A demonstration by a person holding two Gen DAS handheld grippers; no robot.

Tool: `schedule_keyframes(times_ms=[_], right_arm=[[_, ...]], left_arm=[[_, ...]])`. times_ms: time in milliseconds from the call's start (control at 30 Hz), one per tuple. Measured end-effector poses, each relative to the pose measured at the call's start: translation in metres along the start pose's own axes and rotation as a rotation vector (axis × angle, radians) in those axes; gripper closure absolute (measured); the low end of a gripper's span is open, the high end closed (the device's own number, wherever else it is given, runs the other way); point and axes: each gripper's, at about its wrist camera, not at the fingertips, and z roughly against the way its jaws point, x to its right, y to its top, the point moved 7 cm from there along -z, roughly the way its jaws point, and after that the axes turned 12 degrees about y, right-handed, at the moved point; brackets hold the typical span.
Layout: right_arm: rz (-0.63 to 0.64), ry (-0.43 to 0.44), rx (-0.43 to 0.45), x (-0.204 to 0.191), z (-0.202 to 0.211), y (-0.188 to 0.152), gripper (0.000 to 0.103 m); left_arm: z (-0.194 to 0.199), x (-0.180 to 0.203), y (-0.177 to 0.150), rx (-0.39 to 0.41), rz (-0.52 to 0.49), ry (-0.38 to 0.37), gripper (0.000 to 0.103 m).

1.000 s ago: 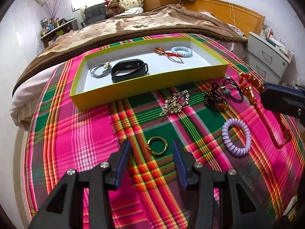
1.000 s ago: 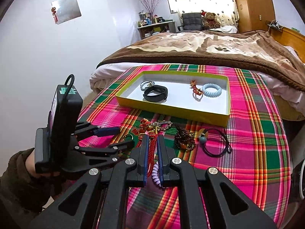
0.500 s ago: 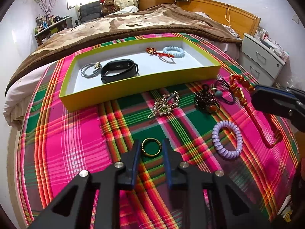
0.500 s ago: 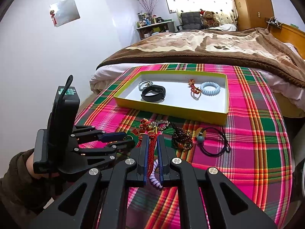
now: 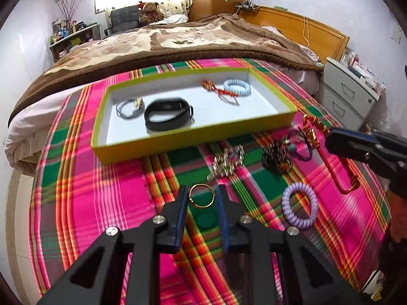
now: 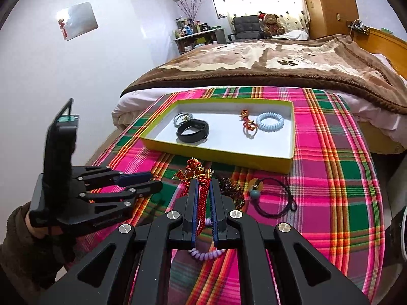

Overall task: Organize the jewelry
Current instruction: 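Grasp the gold ring with left tool while right tool grasps the red ornament, then carry the gold ring into the tray and open left tool while right tool releases the red ornament there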

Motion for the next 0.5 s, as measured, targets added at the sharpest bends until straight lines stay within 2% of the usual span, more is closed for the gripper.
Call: schedule_keyframes(times_ms=[300, 500], right_arm=[[-0.028, -0.08, 0.022, 0.023, -0.006, 0.025, 0.095], [-0.089, -0.144, 0.028, 0.058, -0.017, 0.045, 0.095]], left_arm=[[-0.003, -0.007, 0.043, 0.039, 0.042, -0.039, 0.079], [-0.017, -0.007, 0.074, 0.048, 0.05, -0.068, 0.079]])
